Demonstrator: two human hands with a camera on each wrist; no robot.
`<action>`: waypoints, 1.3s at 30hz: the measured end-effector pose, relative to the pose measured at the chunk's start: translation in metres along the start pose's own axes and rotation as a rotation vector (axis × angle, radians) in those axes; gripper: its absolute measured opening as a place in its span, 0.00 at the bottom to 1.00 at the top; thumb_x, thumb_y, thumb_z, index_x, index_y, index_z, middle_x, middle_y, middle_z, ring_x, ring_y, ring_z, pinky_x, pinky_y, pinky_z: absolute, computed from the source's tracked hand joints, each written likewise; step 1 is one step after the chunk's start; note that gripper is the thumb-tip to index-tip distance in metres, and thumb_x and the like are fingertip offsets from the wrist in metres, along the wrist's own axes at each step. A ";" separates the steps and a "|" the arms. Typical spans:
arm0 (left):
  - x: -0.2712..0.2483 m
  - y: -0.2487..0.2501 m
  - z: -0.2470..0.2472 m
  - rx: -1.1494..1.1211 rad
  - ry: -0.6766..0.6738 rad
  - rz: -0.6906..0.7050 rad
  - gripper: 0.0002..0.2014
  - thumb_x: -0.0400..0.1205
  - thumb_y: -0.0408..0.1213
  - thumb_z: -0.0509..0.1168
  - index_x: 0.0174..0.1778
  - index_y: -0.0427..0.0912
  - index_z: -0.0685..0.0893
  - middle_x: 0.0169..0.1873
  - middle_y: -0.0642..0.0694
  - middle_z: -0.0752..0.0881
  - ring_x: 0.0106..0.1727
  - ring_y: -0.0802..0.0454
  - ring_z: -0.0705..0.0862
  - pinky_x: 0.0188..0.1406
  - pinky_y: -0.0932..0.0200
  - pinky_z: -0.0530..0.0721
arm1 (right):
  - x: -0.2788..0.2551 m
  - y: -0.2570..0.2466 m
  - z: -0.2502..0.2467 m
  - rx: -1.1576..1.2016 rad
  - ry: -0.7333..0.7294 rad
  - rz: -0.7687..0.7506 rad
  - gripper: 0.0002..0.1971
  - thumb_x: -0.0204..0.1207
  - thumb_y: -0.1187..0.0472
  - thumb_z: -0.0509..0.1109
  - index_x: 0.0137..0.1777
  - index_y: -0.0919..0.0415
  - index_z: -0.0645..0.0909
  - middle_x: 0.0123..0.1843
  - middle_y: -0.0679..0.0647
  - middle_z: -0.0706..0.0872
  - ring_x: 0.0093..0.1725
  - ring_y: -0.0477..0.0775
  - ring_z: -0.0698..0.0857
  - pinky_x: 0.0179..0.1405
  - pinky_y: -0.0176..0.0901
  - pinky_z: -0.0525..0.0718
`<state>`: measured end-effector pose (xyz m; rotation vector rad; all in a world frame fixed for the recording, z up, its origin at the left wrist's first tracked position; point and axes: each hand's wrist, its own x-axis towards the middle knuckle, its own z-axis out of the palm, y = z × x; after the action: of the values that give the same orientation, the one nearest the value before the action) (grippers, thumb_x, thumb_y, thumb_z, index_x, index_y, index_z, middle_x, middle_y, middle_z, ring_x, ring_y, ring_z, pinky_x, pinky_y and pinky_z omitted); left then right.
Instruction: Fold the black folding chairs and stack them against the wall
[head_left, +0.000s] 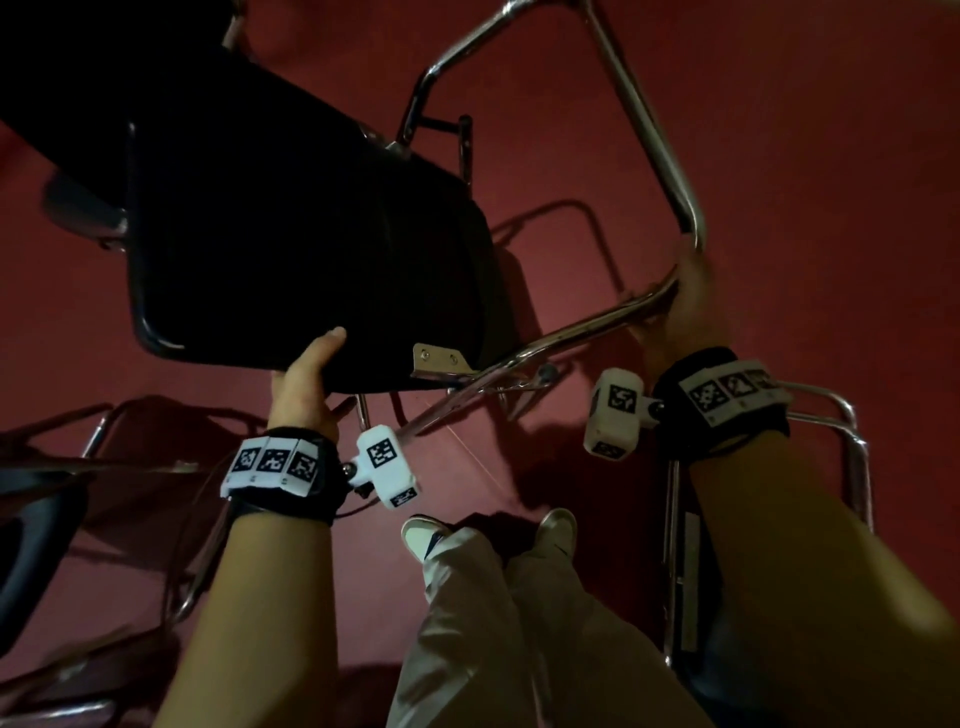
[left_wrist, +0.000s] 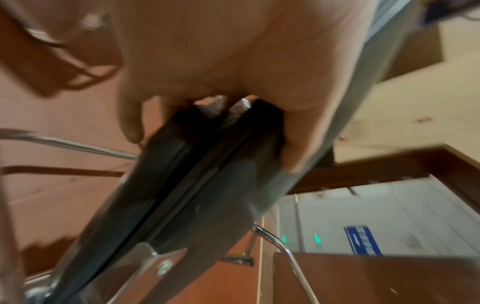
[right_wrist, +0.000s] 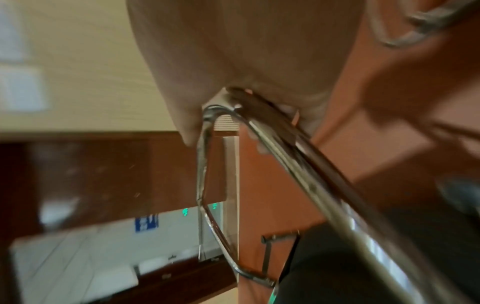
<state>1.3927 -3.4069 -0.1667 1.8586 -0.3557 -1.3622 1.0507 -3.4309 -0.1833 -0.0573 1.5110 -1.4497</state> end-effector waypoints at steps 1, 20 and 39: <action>0.000 0.004 0.005 0.025 0.008 0.005 0.44 0.59 0.57 0.80 0.72 0.48 0.80 0.59 0.51 0.91 0.62 0.51 0.88 0.56 0.44 0.80 | 0.002 -0.006 -0.001 -0.057 0.012 -0.017 0.22 0.79 0.39 0.66 0.58 0.58 0.77 0.27 0.48 0.79 0.27 0.48 0.84 0.40 0.50 0.90; -0.015 0.044 0.071 0.329 0.052 0.203 0.35 0.64 0.55 0.77 0.68 0.51 0.82 0.59 0.48 0.89 0.58 0.48 0.88 0.65 0.48 0.83 | -0.009 -0.046 0.007 -0.306 0.091 -0.170 0.15 0.79 0.49 0.68 0.33 0.54 0.76 0.31 0.49 0.72 0.36 0.51 0.73 0.37 0.46 0.72; -0.069 0.050 0.111 0.894 0.103 0.319 0.51 0.71 0.46 0.77 0.85 0.62 0.52 0.67 0.32 0.67 0.69 0.30 0.71 0.69 0.38 0.75 | -0.102 -0.091 0.071 -0.820 -0.467 -0.254 0.17 0.74 0.47 0.74 0.57 0.50 0.74 0.40 0.48 0.85 0.36 0.50 0.87 0.32 0.49 0.89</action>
<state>1.2772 -3.4437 -0.0960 2.4060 -1.3076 -0.9315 1.0964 -3.4437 -0.0371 -1.0369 1.6279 -0.8201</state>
